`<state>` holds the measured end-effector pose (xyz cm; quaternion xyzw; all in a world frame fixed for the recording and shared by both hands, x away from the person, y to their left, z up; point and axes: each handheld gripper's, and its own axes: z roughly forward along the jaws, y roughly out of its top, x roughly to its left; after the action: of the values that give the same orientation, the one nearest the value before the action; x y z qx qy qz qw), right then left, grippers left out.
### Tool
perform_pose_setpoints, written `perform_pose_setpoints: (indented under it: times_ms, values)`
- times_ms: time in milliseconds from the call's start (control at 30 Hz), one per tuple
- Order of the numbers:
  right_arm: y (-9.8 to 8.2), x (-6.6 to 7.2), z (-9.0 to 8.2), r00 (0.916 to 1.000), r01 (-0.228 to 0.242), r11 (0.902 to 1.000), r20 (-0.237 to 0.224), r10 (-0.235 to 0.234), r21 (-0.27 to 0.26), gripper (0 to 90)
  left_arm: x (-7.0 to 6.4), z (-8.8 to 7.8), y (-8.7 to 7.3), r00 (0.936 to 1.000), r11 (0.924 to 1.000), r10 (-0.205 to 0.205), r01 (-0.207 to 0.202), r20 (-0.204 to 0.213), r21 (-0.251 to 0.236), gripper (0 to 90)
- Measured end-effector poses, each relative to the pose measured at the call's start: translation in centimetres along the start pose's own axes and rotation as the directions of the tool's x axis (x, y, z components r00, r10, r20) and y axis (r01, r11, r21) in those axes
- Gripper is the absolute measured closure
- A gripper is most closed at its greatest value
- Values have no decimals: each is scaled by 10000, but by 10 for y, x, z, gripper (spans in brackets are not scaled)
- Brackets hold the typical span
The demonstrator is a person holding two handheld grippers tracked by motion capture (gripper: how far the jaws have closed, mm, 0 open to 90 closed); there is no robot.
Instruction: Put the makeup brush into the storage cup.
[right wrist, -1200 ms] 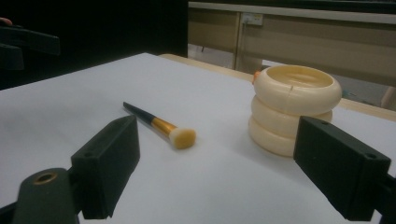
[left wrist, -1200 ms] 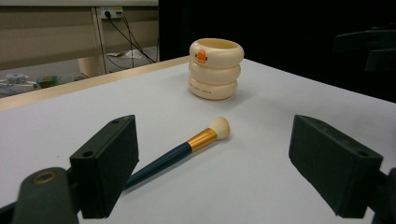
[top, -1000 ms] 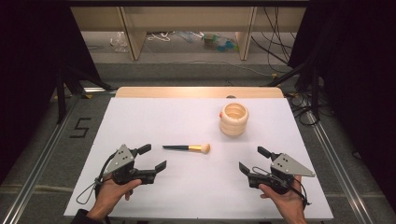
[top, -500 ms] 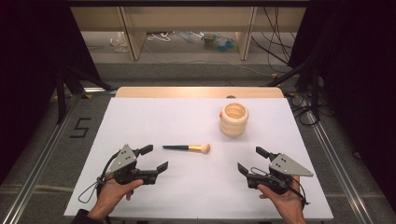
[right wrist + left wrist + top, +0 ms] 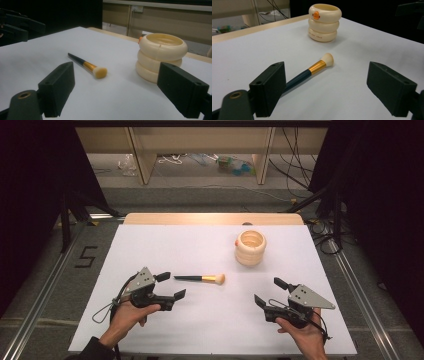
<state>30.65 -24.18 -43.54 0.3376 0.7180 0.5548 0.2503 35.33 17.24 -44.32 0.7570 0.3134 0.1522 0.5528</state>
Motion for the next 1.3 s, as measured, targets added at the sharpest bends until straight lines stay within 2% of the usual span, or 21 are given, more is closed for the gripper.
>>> perform_pose_setpoints:
  times_ms: [133, 400, 433, 500, 567, 600, 633, 733, 767, 800, 867, 900, 933, 1000, 1033, 1100, 1133, 1167, 1233, 1267, 1300]
  values:
    - [0, 0, -1, 10000, 73, 9998, 36, -73, 198, 155, 5, 10, 7, 9973, 9950, 725, -733, 151, 678, 162]
    - [0, -1, -2, 10000, 77, 9987, -34, -76, 513, 156, 16, 28, 11, 9956, 9854, 836, -888, 415, 1456, 162]
    - [-1, 0, 2, 9999, -46, 9999, -159, 49, 162, 156, 17, 34, 15, 9948, 9797, 811, -910, 619, 1789, 163]
    - [-1, -1, 1, 10000, 54, 9997, -55, -53, 254, 156, 19, 41, 18, 9915, 9701, 968, -1136, 873, 2147, 164]
    - [-1, -1, 2, 10000, 33, 9995, -79, -30, 309, 156, 20, 45, 20, 9908, 9669, 1087, -1243, 810, 2229, 165]
    - [-1, -1, 2, 10000, 14, 9995, -82, -12, 326, 156, 22, 51, 23, 9886, 9576, 1224, -1408, 874, 2515, 165]
    - [-1, -1, 2, 10000, 13, 9995, -64, -11, 307, 156, 22, 51, 23, 9886, 9576, 1224, -1408, 874, 2515, 165]
    - [-1, -1, 2, 9999, 15, 9994, -105, -12, 335, 156, 25, 60, 28, 9871, 9478, 1303, -1515, 931, 2807, 164]
    - [-2, -1, 3, 9999, -28, 9998, -154, 32, 218, 156, 27, 66, 30, 9850, 9384, 1396, -1643, 1017, 3040, 165]
    - [-2, -1, 3, 9999, -28, 9998, -154, 32, 218, 156, 27, 66, 30, 9850, 9384, 1396, -1643, 1017, 3040, 165]
    - [-1, -1, 2, 9999, 15, 9995, -128, -11, 328, 156, 29, 74, 35, 9757, 9078, 1853, -2157, 1172, 3597, 165]
    - [-1, -1, 2, 9999, 13, 9994, -136, -8, 340, 156, 29, 76, 36, 9746, 9049, 1896, -2206, 1194, 3640, 166]
    - [-2, -1, 3, 9999, -8, 9995, -152, 13, 326, 157, 31, 80, 38, 9695, 8934, 2021, -2405, 1388, 3794, 167]
    - [-2, -1, 3, 9998, -5, 9994, -177, 11, 333, 156, 30, 82, 38, 9727, 8910, 1863, -2265, 1380, 3936, 170]
    - [-2, -1, 3, 9998, -1, 9994, -187, 7, 337, 156, 30, 88, 40, 9621, 8676, 2251, -2697, 1537, 4177, 172]
    - [-2, -1, 3, 9998, -6, 9994, -191, 13, 333, 157, 29, 91, 40, 9635, 8690, 2208, -2648, 1514, 4179, 179]
    - [-2, -1, 2, 9999, 6, 9995, -138, -2, 331, 156, 30, 96, 43, 9522, 8396, 2426, -3019, 1856, 4516, 195]
    - [-2, -1, 2, 9999, 6, 9995, -138, -2, 331, 156, 30, 96, 43, 9522, 8396, 2426, -3019, 1856, 4516, 195]
    - [-2, -1, 2, 9999, 14, 9994, -150, -9, 337, 157, 30, 103, 46, 9442, 8214, 2619, -3267, 1997, 4676, 196]
    - [-2, -1, 2, 9999, 23, 9994, -156, -17, 337, 157, 29, 105, 46, 9456, 8194, 2526, -3219, 2053, 4744, 201]
    - [-2, -1, 2, 9998, 2, 9994, -177, 4, 342, 157, 27, 110, 46, 9436, 8053, 2535, -3278, 2129, 4941, 211]
